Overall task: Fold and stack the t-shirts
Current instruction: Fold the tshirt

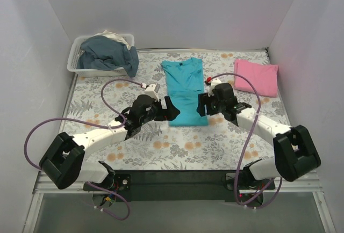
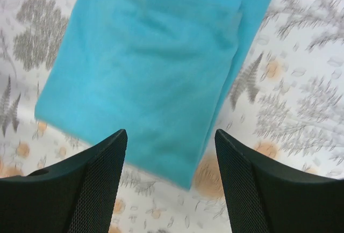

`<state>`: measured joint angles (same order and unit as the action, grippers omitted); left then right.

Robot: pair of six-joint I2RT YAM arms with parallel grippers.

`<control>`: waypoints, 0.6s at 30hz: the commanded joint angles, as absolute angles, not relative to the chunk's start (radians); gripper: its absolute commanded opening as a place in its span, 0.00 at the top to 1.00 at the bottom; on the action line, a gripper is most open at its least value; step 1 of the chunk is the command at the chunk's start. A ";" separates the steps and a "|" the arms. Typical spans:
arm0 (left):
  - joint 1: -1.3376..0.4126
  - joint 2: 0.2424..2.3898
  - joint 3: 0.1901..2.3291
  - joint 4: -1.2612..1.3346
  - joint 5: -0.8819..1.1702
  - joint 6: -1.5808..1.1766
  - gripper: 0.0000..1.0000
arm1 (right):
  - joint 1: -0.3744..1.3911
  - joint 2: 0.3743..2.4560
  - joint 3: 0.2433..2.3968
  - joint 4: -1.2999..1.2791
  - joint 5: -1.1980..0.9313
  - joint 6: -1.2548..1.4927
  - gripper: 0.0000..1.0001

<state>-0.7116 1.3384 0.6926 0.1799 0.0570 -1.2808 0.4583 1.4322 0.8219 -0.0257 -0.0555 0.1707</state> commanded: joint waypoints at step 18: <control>-0.718 1.489 0.623 0.164 -0.025 -1.341 0.25 | 0.503 1.330 0.621 0.044 -0.014 0.255 0.42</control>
<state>-0.7139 1.4677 0.5869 0.1383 -0.0032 -1.3396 0.5045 1.3056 0.5999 -0.0181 -0.0212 0.2413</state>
